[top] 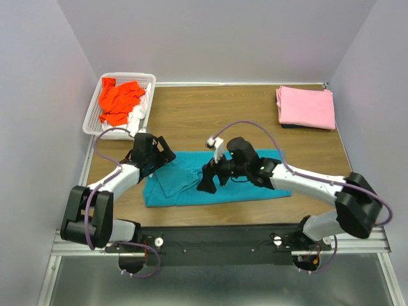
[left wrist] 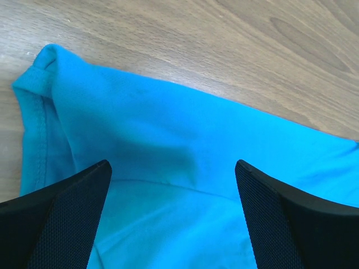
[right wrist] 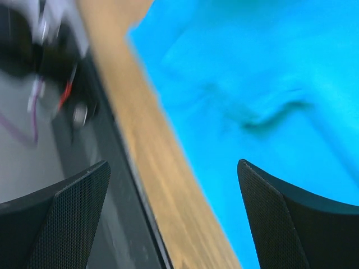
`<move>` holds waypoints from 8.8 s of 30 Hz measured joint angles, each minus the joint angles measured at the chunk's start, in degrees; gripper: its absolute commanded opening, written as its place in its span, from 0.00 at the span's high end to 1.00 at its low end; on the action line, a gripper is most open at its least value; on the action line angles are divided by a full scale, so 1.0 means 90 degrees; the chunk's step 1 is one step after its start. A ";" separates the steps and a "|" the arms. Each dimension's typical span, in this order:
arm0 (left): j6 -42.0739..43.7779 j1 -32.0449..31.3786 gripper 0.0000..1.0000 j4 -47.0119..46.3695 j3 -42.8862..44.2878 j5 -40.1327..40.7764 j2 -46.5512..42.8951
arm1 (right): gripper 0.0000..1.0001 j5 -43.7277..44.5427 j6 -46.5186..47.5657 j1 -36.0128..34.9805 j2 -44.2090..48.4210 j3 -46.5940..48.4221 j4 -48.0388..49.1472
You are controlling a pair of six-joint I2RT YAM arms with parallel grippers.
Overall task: Fold and stack the t-shirts
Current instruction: Fold the tshirt
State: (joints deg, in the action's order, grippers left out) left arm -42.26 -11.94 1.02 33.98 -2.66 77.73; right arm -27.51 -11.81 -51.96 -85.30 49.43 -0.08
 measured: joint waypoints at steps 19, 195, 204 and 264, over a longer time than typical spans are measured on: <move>-0.0549 -0.1382 0.02 0.0226 -0.0223 -0.0233 -0.0707 | 0.00 0.2307 -0.2084 0.3563 -0.0073 -0.0270 -0.1319; -0.1263 -0.4563 1.00 0.0491 -0.0772 0.0022 -0.1185 | 0.99 0.2251 -0.3424 0.1489 0.2674 -0.1855 -0.3147; -0.0651 -0.3832 1.00 0.0539 0.0962 0.0585 -0.0801 | 0.99 0.3546 -0.3072 0.1498 0.2050 -0.0291 -0.3048; 0.1639 -0.1382 0.02 0.0811 0.5884 -0.0532 0.4648 | 0.26 0.3689 -0.1955 0.3587 -0.3368 0.4029 -0.2285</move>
State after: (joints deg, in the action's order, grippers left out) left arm -27.51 -24.38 8.32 86.94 -7.44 119.57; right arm 5.69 -29.41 -19.68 -115.61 85.69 -20.64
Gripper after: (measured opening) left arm 0.928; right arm 0.674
